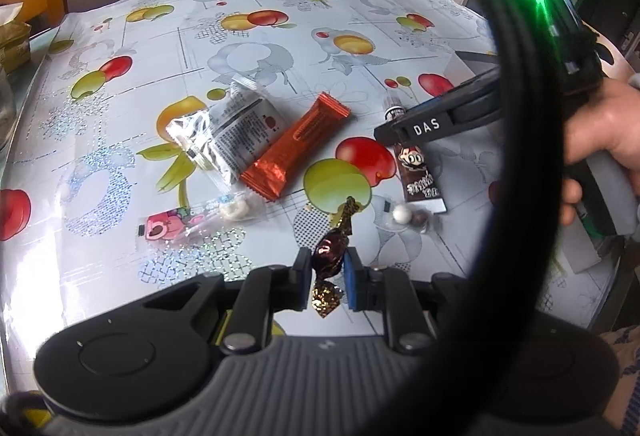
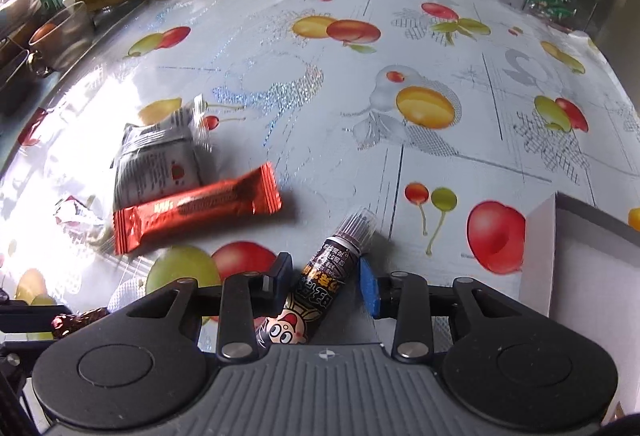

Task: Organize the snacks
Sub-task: 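Carry the candy and tube snack over the white box with both grippers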

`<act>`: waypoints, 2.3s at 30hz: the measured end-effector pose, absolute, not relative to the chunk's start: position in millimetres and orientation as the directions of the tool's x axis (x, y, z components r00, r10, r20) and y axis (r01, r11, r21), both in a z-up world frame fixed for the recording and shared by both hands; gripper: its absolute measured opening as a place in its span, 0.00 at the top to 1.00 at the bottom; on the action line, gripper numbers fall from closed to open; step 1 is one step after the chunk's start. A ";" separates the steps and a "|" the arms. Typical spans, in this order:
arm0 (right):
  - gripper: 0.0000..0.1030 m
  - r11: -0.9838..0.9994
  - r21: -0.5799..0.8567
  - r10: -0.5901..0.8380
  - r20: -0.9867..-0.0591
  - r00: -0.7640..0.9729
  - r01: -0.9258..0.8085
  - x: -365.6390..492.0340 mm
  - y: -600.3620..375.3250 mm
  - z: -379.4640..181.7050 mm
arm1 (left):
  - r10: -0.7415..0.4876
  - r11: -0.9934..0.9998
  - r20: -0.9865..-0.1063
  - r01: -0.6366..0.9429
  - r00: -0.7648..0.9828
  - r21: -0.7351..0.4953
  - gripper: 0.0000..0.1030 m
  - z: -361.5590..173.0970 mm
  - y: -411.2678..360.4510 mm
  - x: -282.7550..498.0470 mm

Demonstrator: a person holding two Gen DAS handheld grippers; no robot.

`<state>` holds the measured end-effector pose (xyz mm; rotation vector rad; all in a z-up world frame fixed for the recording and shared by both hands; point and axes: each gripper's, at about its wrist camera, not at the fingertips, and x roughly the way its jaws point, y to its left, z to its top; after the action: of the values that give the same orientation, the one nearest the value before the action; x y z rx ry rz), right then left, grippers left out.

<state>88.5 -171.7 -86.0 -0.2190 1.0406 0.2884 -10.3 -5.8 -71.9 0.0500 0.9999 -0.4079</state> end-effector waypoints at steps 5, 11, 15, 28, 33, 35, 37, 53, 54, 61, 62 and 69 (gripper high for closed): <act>0.54 0.962 -0.027 0.104 -0.883 0.458 -0.271 88.6 -175.6 -85.1 | -0.311 0.921 -0.825 0.364 0.472 -0.139 0.88 -71.7 -10.8 -10.0; 0.72 0.941 -0.036 0.135 -0.873 0.469 -0.338 86.8 -162.7 -85.0 | -0.303 0.927 -0.827 0.346 0.473 -0.142 0.88 -72.0 -7.5 -10.5; 0.75 0.923 -0.026 0.165 -0.874 0.457 -0.383 82.8 -154.4 -82.5 | -0.295 0.933 -0.825 0.332 0.482 -0.139 0.88 -70.7 -4.8 -11.0; 0.76 0.928 0.027 0.226 -0.835 0.502 -0.372 64.5 -170.2 -50.5 | -0.277 0.944 -0.811 0.302 0.515 -0.131 0.88 -61.4 -7.5 -1.4; 0.77 0.932 0.046 0.244 -0.813 0.529 -0.360 56.1 -179.9 -36.3 | -0.259 0.951 -0.803 0.289 0.536 -0.114 0.88 -54.6 -12.6 3.3; 0.77 0.933 0.053 0.252 -0.802 0.542 -0.355 52.3 -184.0 -30.2 | -0.256 0.952 -0.801 0.285 0.541 -0.112 0.88 -52.5 -14.4 4.9; 0.77 0.935 0.060 0.258 -0.792 0.553 -0.350 48.5 -187.9 -24.5 | -0.255 0.952 -0.798 0.286 0.546 -0.109 0.88 -50.2 -17.4 5.7; 0.77 0.938 0.098 0.296 -0.725 0.622 -0.332 25.0 -210.2 6.6 | -0.240 0.956 -0.778 0.279 0.581 -0.086 0.88 -33.6 -37.8 6.5; 0.77 0.938 0.100 0.298 -0.722 0.625 -0.332 23.9 -211.1 8.1 | -0.239 0.956 -0.776 0.283 0.583 -0.081 0.88 -32.3 -39.6 6.1; 0.77 0.940 0.107 0.303 -0.703 0.644 -0.325 16.1 -217.6 15.6 | -0.248 0.949 -0.768 0.307 0.591 -0.071 0.88 -24.6 -49.3 5.6; 0.77 0.940 0.107 0.303 -0.700 0.647 -0.324 14.7 -218.4 16.9 | -0.253 0.948 -0.766 0.311 0.592 -0.072 0.88 -23.2 -50.4 5.7; 0.77 0.943 0.108 0.299 -0.687 0.662 -0.314 8.6 -224.1 26.0 | -0.272 0.942 -0.745 0.325 0.609 -0.079 0.88 -10.0 -57.5 6.6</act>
<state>8.6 -224.1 26.0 -0.0209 0.7726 0.3468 6.6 -57.5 -10.0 0.0670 0.8487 -0.3455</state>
